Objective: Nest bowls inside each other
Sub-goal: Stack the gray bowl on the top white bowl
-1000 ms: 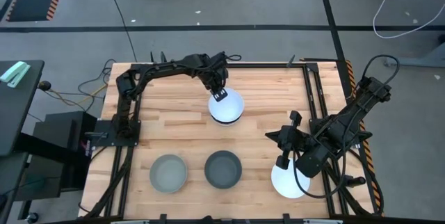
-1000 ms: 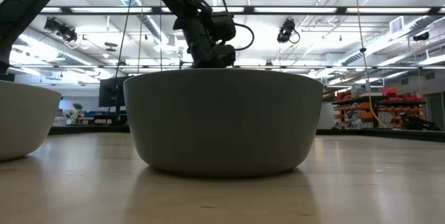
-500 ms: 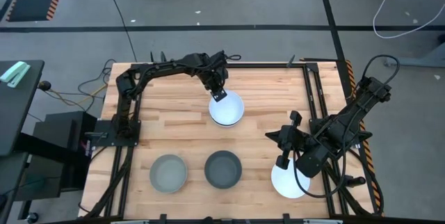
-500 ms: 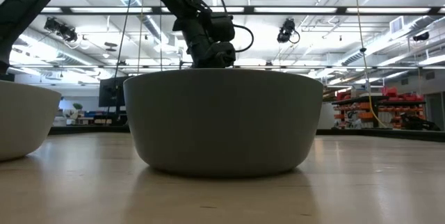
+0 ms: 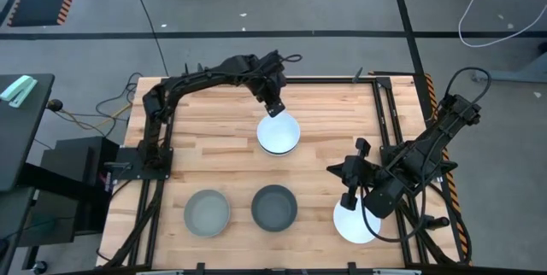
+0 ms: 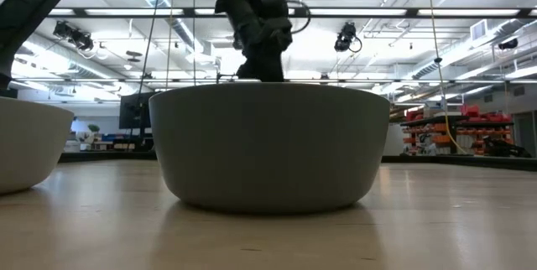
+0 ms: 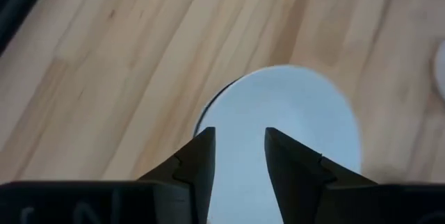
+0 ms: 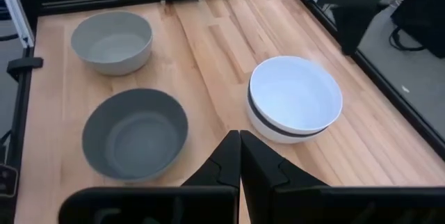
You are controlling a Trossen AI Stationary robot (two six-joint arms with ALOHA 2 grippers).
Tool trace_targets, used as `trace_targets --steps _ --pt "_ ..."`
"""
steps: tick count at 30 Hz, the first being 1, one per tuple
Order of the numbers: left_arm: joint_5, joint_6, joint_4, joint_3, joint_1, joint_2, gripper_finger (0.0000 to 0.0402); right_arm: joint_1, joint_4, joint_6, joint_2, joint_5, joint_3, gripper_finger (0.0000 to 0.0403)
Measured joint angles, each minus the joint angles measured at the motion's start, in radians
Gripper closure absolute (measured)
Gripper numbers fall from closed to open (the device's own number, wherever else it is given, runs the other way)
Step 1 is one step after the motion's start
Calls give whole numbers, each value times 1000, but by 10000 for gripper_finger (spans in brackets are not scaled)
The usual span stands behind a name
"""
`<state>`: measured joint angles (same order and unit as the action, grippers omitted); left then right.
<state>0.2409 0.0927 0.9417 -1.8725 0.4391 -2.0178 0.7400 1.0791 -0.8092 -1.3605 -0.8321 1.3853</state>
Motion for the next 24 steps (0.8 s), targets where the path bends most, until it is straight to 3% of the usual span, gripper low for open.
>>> trace_targets --steps 10,19,24 --pt "13 -102 103 -59 -35 2 280 36 24 -10 0 3 0 392" --pt "248 -207 81 -4 -31 2 291 36 23 -55 0 3 0 392" --pt "254 -214 65 33 -18 1 297 36 23 -55 0 3 0 392"
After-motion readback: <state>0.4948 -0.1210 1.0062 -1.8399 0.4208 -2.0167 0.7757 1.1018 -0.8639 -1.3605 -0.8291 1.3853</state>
